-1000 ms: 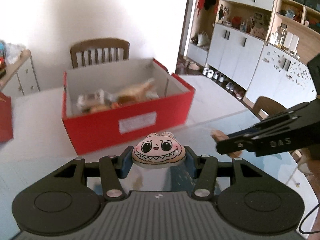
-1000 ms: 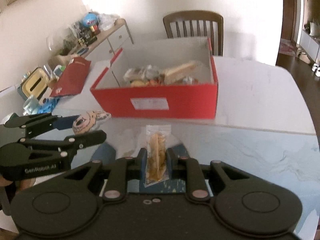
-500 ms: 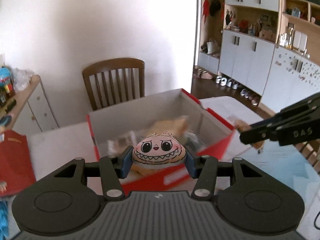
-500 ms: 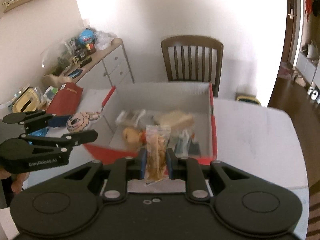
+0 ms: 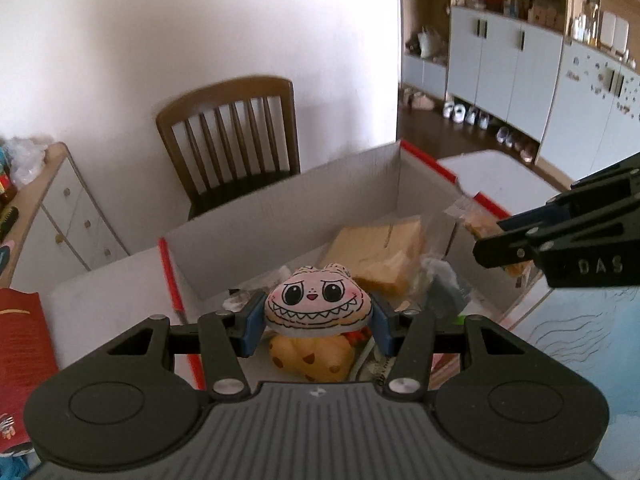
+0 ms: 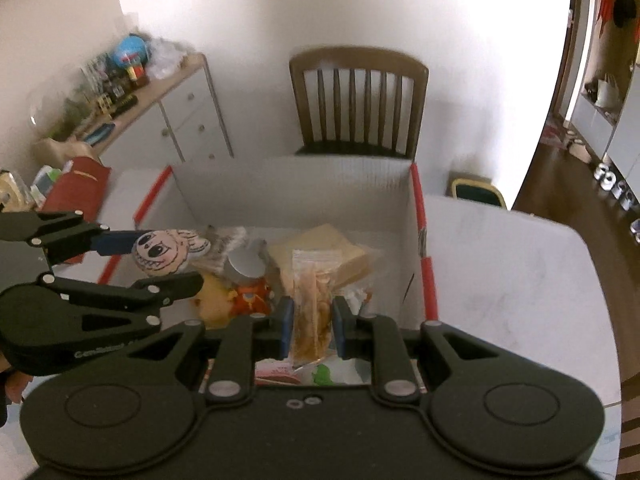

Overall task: Organize objects
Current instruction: 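Carry the plush face toy and the snack bar with both tools over the red box, then open both tools to drop the plush toy and the snack bar into the box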

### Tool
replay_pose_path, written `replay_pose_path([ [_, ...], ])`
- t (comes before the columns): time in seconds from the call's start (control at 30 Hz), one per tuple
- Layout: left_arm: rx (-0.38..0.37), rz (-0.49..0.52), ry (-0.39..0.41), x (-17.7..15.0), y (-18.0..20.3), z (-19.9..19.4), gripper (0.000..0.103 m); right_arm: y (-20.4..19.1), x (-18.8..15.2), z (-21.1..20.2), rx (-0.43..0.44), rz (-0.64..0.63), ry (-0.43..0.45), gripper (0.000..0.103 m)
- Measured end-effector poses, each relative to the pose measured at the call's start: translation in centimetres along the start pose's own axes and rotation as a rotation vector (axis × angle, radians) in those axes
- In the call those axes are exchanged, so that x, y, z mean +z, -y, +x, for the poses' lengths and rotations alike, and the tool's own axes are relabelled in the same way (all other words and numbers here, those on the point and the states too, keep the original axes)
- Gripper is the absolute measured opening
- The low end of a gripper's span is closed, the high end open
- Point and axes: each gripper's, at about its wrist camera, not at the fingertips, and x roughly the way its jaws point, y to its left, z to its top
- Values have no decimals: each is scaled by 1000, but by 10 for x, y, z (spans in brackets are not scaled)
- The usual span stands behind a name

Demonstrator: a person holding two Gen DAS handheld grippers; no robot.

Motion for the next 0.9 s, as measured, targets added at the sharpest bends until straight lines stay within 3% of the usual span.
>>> replay_pose_path([
  [0.37, -16, -38, -111, -6, -1, 51, 52, 3, -15, 36, -43, 17, -97, 20],
  [0.77, -42, -83, -183, -12, -4, 70, 53, 8, -19, 37, -38, 32, -90, 27],
  [0.9, -45, -138, -181, -16, -8, 68, 64, 10, -20, 29, -11, 34, -73, 34],
])
